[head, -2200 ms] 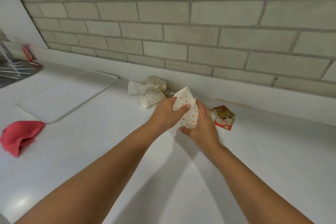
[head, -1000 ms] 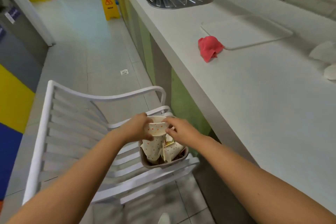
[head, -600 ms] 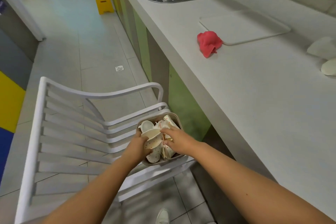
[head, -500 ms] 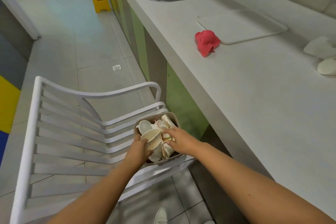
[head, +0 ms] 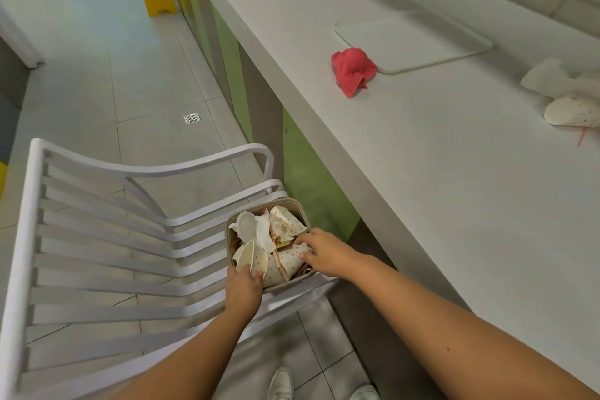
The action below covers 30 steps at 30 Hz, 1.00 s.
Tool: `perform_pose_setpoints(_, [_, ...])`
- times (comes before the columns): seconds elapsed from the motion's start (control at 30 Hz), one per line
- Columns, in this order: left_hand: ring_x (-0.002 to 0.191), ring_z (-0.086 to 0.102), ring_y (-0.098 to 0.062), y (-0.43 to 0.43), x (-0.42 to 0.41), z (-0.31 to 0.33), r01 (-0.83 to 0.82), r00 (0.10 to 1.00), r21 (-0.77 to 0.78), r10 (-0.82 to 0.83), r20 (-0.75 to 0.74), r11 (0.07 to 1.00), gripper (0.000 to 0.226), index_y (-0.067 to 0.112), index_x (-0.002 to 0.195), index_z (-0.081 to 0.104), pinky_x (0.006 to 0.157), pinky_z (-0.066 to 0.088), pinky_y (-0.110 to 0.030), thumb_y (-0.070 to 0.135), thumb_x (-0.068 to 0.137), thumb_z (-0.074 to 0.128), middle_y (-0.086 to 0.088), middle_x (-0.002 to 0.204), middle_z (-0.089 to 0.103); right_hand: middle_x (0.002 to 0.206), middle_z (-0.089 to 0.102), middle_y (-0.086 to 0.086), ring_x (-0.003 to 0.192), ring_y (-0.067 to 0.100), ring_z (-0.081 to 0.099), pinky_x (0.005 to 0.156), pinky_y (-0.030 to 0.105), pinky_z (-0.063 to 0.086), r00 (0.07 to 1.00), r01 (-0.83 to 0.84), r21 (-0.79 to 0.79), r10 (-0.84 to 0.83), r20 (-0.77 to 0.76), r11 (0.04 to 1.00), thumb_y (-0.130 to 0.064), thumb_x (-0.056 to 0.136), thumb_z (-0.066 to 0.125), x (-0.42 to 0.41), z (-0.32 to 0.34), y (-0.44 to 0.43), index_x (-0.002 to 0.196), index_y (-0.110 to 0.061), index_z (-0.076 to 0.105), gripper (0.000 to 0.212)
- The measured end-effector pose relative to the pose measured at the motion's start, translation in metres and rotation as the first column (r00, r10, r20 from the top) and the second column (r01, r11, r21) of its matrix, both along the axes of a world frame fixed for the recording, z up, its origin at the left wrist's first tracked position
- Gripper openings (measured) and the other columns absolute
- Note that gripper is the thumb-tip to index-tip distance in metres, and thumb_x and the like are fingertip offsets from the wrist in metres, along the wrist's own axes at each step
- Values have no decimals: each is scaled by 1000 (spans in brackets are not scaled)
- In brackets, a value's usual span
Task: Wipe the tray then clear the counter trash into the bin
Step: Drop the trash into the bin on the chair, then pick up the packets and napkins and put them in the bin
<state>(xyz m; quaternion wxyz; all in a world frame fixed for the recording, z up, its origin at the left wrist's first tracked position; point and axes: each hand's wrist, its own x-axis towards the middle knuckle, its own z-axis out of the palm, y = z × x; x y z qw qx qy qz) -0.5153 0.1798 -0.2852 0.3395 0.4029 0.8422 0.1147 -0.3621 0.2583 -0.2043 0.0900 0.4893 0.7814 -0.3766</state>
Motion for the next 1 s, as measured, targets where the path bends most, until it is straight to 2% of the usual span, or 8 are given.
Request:
perform_pose_setpoints(0.07, [122, 40, -31, -3, -2, -3, 83, 990, -100, -93, -104, 992, 39, 11, 127, 49, 102, 38, -40, 34, 100, 31, -14, 138, 34, 140, 40, 8, 126, 23, 44, 105, 34, 37, 1000, -2, -6, 2, 9, 1000, -25, 97, 47, 1, 1, 0, 137, -15, 45, 41])
perform_pose_setpoints(0.17, [121, 39, -29, -4, -3, -10, 112, 978, -179, -141, -154, 978, 38, 12, 125, 47, 102, 38, -40, 36, 100, 30, -12, 137, 34, 139, 39, 9, 128, 24, 43, 105, 34, 36, 1000, -9, -27, 10, 28, 1000, -27, 97, 47, 4, 1, -1, 137, -16, 45, 42])
perform_pose_setpoints(0.37, [123, 39, -27, -1, 2, -1, 81, 968, -79, -97, -230, 994, 45, 12, 132, 34, 100, 39, -37, 36, 95, 39, -12, 135, 38, 135, 42, 10, 123, 25, 45, 99, 32, 38, 998, -46, -29, 47, 45, 999, -28, 97, 47, 11, 13, 3, 137, -16, 45, 42])
perform_pose_setpoints(0.53, [123, 39, -30, 14, 9, 28, 76, 953, 111, -40, -301, 991, 51, 11, 131, 37, 101, 35, -43, 35, 87, 48, -14, 135, 38, 136, 44, 9, 123, 24, 46, 97, 31, 38, 997, -75, 19, 74, 33, 997, -28, 96, 48, 14, 41, 10, 138, -17, 44, 43])
perform_pose_setpoints(0.63, [117, 44, -30, 36, 19, 51, 111, 959, 309, -20, -284, 945, 46, 8, 125, 44, 98, 36, -43, 32, 86, 47, -14, 127, 45, 132, 52, 9, 118, 23, 51, 90, 27, 39, 996, -92, 86, 91, 8, 992, -27, 96, 50, 18, 67, 14, 135, -16, 47, 41])
perform_pose_setpoints(0.7, [111, 46, -29, 53, 35, 71, 127, 974, 462, -22, -226, 878, 43, 9, 120, 48, 94, 37, -42, 31, 83, 44, -12, 119, 49, 118, 60, 8, 101, 21, 56, 81, 24, 37, 998, -56, 150, 62, -33, 987, -25, 96, 50, 28, 88, 18, 128, -14, 54, 35])
perform_pose_setpoints(0.77, [108, 46, -27, 70, 55, 92, 133, 988, 591, -61, -140, 796, 43, 8, 117, 49, 93, 38, -41, 29, 81, 40, -11, 114, 50, 97, 59, 3, 85, 16, 51, 76, 24, 38, 997, 15, 226, 3, -81, 974, -25, 95, 50, 41, 107, 22, 117, -12, 61, 28])
perform_pose_setpoints(1.0, [103, 44, -16, 117, 151, 147, 186, 962, 775, -271, -20, 604, 38, 8, 114, 50, 93, 40, -35, 29, 85, 36, -6, 114, 48, 66, 44, -15, 74, 13, 49, 53, 20, 31, 950, 311, 439, -270, -154, 843, -26, 94, 50, 121, 143, 44, 97, -12, 67, 22])
